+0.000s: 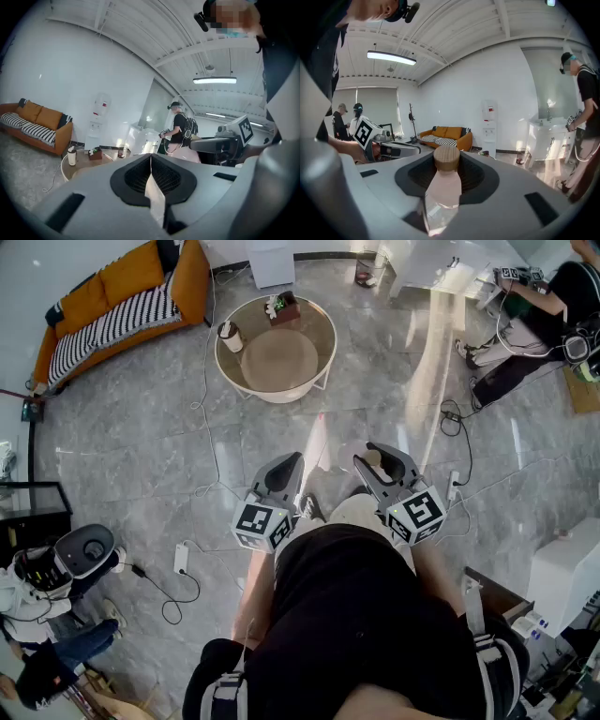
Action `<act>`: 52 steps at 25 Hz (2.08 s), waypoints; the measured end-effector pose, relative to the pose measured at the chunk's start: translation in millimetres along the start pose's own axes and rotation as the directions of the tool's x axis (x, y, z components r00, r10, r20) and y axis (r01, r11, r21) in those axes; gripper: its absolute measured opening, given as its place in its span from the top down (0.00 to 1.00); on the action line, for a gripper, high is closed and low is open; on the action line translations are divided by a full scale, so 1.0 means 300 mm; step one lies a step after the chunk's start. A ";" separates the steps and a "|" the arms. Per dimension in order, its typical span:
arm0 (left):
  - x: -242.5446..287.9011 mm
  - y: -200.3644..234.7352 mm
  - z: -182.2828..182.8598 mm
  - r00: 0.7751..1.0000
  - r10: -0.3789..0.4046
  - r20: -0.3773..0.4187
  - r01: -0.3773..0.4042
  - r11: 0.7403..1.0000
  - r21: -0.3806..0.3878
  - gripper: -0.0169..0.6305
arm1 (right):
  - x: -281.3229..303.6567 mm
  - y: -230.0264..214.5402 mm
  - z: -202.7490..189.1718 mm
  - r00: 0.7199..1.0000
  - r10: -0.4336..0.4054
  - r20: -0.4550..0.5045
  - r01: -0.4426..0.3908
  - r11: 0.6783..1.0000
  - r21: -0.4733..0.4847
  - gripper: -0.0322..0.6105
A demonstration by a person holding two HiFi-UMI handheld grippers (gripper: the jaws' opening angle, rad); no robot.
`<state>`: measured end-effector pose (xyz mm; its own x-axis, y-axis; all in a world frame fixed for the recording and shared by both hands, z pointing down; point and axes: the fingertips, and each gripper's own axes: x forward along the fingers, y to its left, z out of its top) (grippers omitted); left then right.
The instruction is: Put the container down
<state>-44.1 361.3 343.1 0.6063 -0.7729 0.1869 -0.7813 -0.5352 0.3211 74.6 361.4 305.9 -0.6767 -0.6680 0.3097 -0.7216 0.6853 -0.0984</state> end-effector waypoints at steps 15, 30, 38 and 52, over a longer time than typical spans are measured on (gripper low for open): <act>-0.014 0.021 0.011 1.000 0.005 0.016 -0.005 1.000 -0.001 0.94 | -0.002 0.033 0.045 0.999 0.026 0.025 -0.026 1.000 -0.001 0.74; -0.004 0.058 0.031 0.999 -0.037 0.016 0.037 0.999 -0.024 0.94 | 0.045 0.057 0.111 0.999 0.023 0.034 -0.025 0.998 0.061 0.74; 0.033 0.071 -0.004 0.999 -0.049 -0.025 0.048 0.999 -0.018 0.94 | 0.054 -0.004 0.120 0.999 -0.009 0.033 0.007 0.998 0.069 0.74; 0.187 0.129 0.129 0.998 0.062 -0.006 -0.062 0.998 0.032 0.94 | 0.162 -0.234 0.195 0.995 0.038 0.087 -0.044 0.996 0.073 0.74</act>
<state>-46.2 284.0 330.1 0.5576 -0.8025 0.2125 -0.8217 -0.4970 0.2790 83.9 263.8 272.5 -0.7136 -0.6645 0.2218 -0.6998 0.6911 -0.1808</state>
